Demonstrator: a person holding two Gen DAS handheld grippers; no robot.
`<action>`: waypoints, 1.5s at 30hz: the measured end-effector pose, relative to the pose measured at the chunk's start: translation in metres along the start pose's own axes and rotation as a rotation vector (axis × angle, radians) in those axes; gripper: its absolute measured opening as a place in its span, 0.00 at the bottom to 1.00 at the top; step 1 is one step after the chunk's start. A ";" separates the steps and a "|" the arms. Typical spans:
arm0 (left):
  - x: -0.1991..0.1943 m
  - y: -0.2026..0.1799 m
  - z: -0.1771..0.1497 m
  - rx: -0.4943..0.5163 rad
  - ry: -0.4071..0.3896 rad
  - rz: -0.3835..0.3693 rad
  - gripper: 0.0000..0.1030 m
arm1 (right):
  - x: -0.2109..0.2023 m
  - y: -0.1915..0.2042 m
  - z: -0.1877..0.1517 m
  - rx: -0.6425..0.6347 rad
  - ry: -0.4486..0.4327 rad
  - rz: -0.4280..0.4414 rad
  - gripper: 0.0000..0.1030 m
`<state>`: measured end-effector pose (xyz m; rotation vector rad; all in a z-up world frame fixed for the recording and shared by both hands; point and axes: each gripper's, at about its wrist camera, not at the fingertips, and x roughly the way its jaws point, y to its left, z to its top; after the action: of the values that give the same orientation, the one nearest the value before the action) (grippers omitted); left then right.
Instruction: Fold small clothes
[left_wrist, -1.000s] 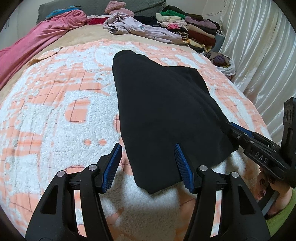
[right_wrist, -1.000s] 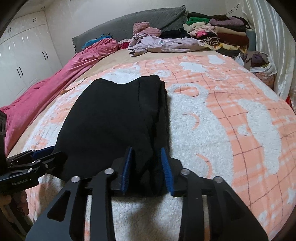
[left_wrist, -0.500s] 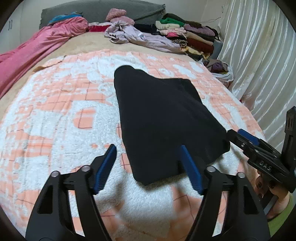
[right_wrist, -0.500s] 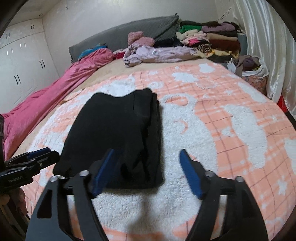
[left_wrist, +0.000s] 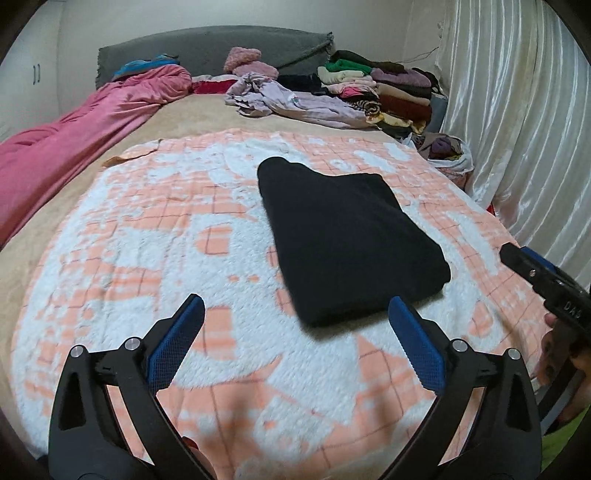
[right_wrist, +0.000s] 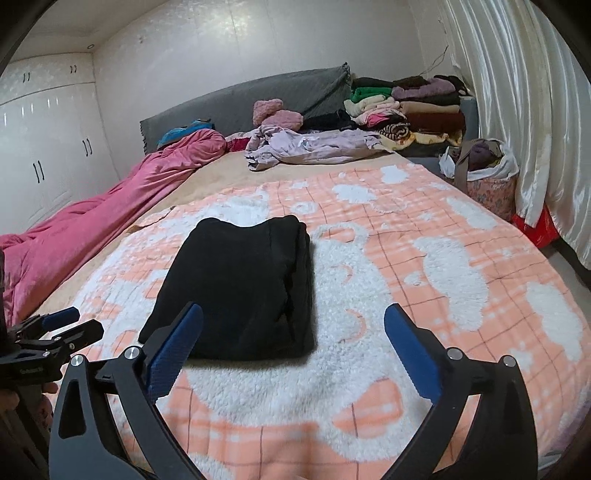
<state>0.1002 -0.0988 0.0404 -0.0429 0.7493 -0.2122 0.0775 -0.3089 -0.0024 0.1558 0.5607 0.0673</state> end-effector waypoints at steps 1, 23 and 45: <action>-0.004 0.000 -0.004 0.005 -0.005 0.008 0.91 | -0.004 0.001 -0.002 -0.005 0.000 0.002 0.95; -0.021 0.015 -0.065 -0.030 0.021 0.044 0.91 | -0.010 0.025 -0.070 -0.014 0.123 -0.026 0.96; -0.021 0.016 -0.068 -0.036 0.038 0.064 0.91 | -0.007 0.029 -0.079 -0.017 0.151 -0.017 0.96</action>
<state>0.0417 -0.0768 0.0025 -0.0493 0.7910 -0.1385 0.0292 -0.2704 -0.0598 0.1299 0.7116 0.0679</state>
